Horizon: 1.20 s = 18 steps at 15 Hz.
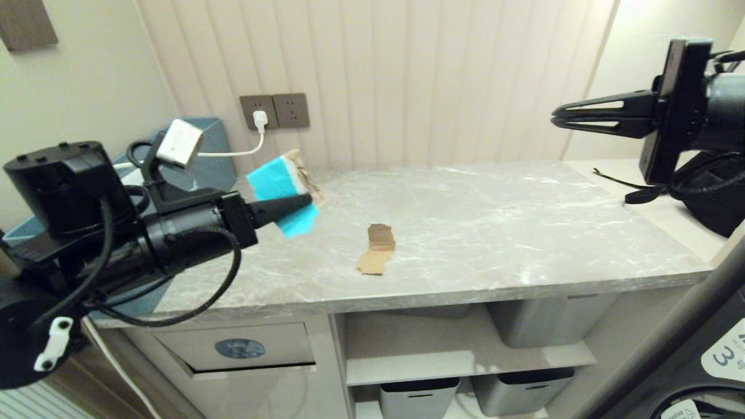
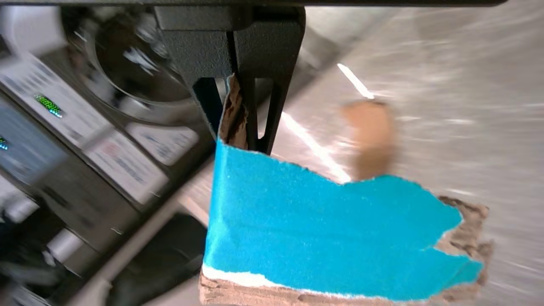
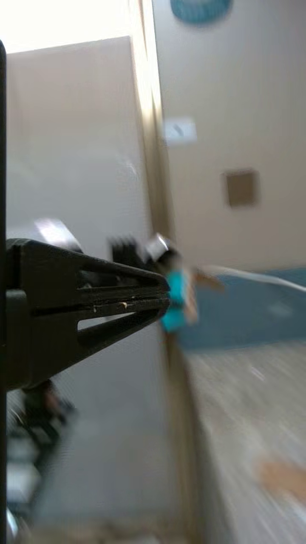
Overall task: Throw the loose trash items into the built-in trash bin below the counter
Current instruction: Put the garbage in the trash can
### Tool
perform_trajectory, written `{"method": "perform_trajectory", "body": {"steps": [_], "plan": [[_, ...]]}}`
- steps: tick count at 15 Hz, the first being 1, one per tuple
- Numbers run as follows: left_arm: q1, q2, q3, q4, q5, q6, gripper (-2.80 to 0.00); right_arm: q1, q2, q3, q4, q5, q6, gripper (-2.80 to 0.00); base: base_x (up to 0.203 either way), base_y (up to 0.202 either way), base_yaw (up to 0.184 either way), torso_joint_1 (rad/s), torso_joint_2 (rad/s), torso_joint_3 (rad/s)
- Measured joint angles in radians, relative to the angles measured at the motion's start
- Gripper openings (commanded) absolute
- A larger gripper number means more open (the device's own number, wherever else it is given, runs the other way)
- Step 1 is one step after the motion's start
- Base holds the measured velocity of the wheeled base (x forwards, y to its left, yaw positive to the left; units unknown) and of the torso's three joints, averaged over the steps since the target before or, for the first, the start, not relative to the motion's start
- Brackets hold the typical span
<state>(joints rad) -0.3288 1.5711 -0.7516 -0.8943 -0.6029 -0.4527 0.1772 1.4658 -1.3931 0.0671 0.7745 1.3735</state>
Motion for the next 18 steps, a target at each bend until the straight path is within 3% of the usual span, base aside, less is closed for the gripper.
{"method": "perform_trajectory", "body": {"steps": [2,5,8,11,13,18], "plan": [[0.053,-0.031,0.012,0.006,0.025,0.016,-2.80,-0.051,-0.086,0.151,-0.005,-0.161,-0.206,-2.80,0.000,0.000,0.000,0.000,0.00,0.000],[0.081,-0.117,0.106,0.016,0.104,0.053,-2.80,-0.076,-0.255,0.496,-0.018,-0.449,-0.601,-2.80,0.000,0.000,0.000,0.000,0.00,0.000],[0.086,-0.213,0.259,0.023,0.198,0.176,-2.80,-0.090,-0.540,0.825,-0.041,-0.648,-0.997,-2.80,0.000,0.000,0.000,0.000,0.00,0.000],[0.093,-0.304,0.337,0.077,0.231,0.261,-2.80,-0.106,-0.813,1.082,-0.049,-0.822,-1.269,-2.80,0.000,0.000,0.000,0.000,0.00,0.000],[0.095,-0.355,0.369,0.098,0.266,0.265,-2.80,-0.109,-0.975,1.206,-0.054,-0.854,-1.372,-2.80,0.000,0.000,0.000,0.000,0.00,0.000],[0.099,-0.521,0.518,0.164,0.336,0.267,-2.80,-0.150,-1.266,1.361,-0.010,-0.734,-1.478,-2.80,0.000,0.000,0.000,0.000,0.00,0.000]]}}
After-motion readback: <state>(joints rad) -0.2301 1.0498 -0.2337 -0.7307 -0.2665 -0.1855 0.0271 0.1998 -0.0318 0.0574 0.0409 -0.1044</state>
